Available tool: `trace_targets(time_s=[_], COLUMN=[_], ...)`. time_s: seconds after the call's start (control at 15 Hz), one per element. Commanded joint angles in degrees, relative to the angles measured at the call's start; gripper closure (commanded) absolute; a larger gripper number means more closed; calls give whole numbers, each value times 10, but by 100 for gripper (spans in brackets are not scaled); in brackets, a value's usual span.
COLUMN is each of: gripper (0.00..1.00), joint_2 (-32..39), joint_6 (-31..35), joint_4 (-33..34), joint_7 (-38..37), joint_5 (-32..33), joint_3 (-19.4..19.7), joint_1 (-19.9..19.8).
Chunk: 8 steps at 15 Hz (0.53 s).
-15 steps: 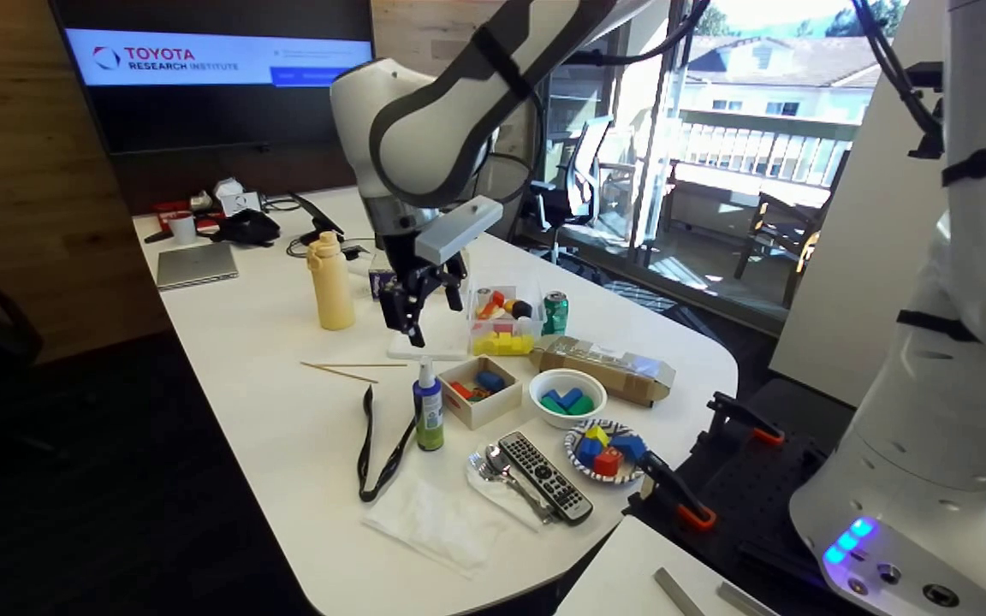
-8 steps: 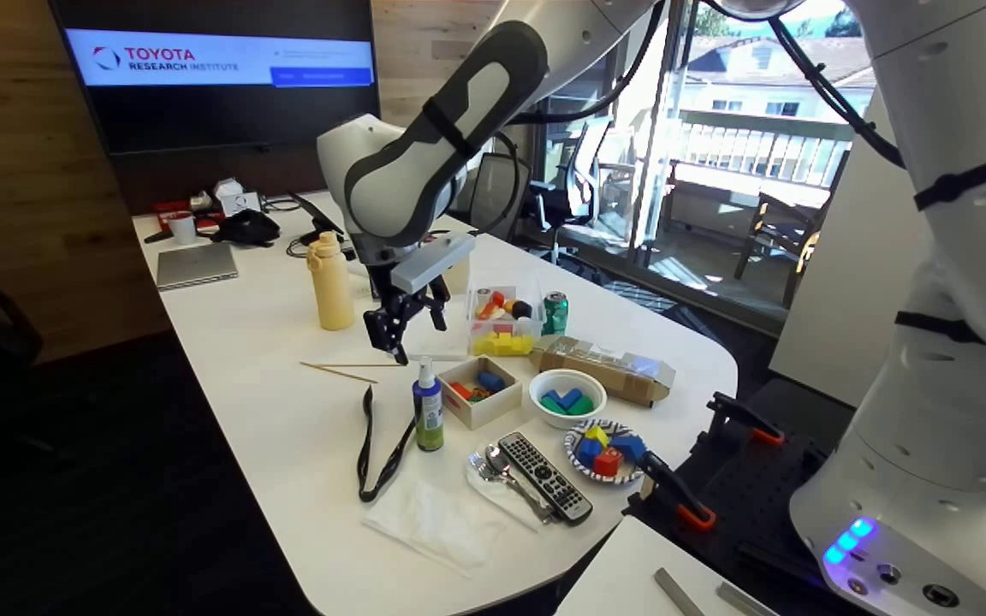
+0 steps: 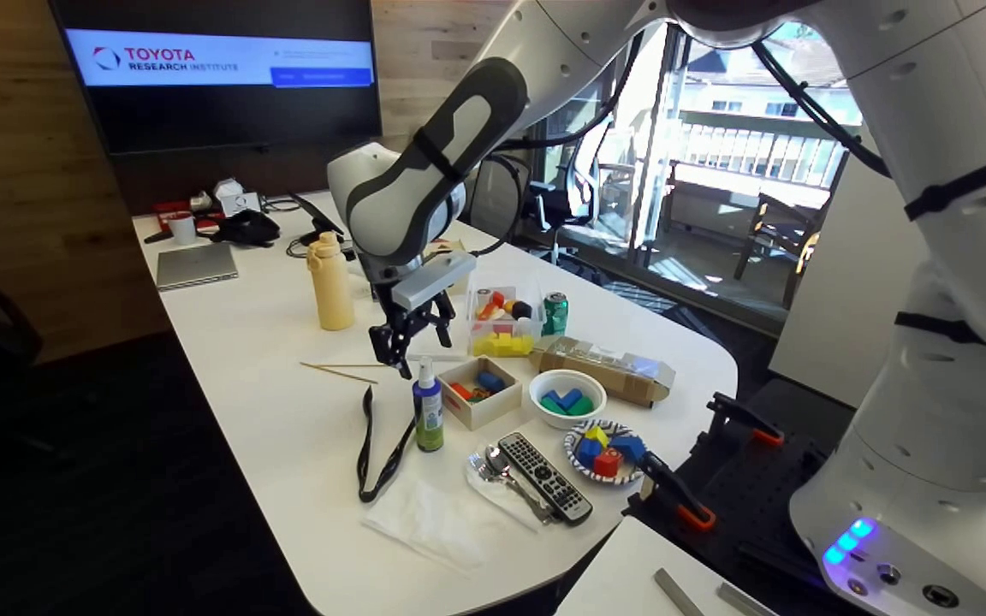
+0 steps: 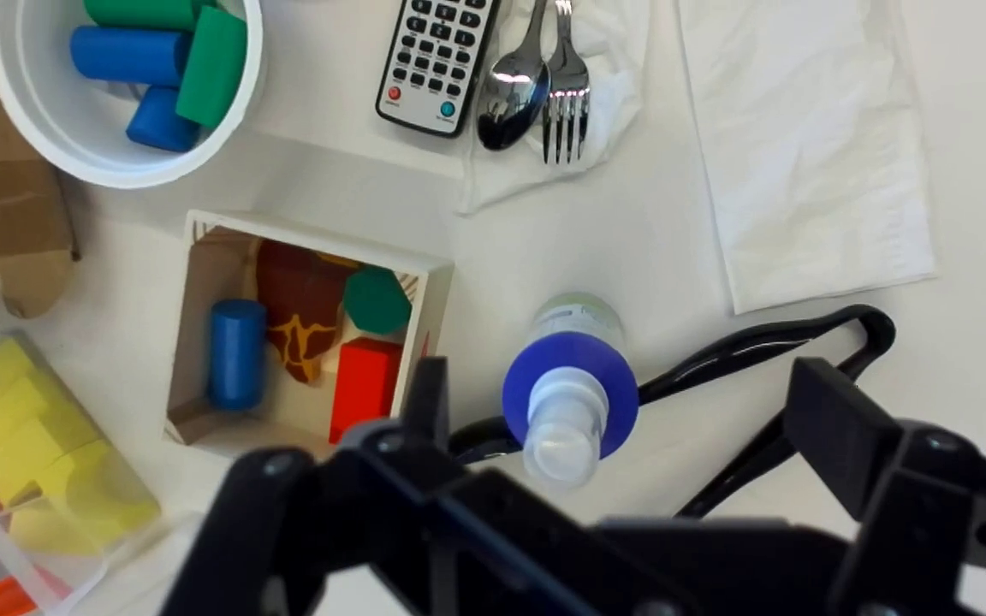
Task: Move the white and blue bottle to the right.
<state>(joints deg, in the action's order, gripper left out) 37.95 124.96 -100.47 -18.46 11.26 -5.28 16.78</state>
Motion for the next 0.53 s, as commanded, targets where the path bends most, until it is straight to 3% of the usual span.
trace_targets(time_s=[0.0,0.47], gripper=[0,0], joint_2=[19,39], joint_6=[-7,-7], joint_4=[21,44], joint_7=[0,-4], joint_5=[-36,-68], joint_3=[3,14], joint_1=[-3,-7])
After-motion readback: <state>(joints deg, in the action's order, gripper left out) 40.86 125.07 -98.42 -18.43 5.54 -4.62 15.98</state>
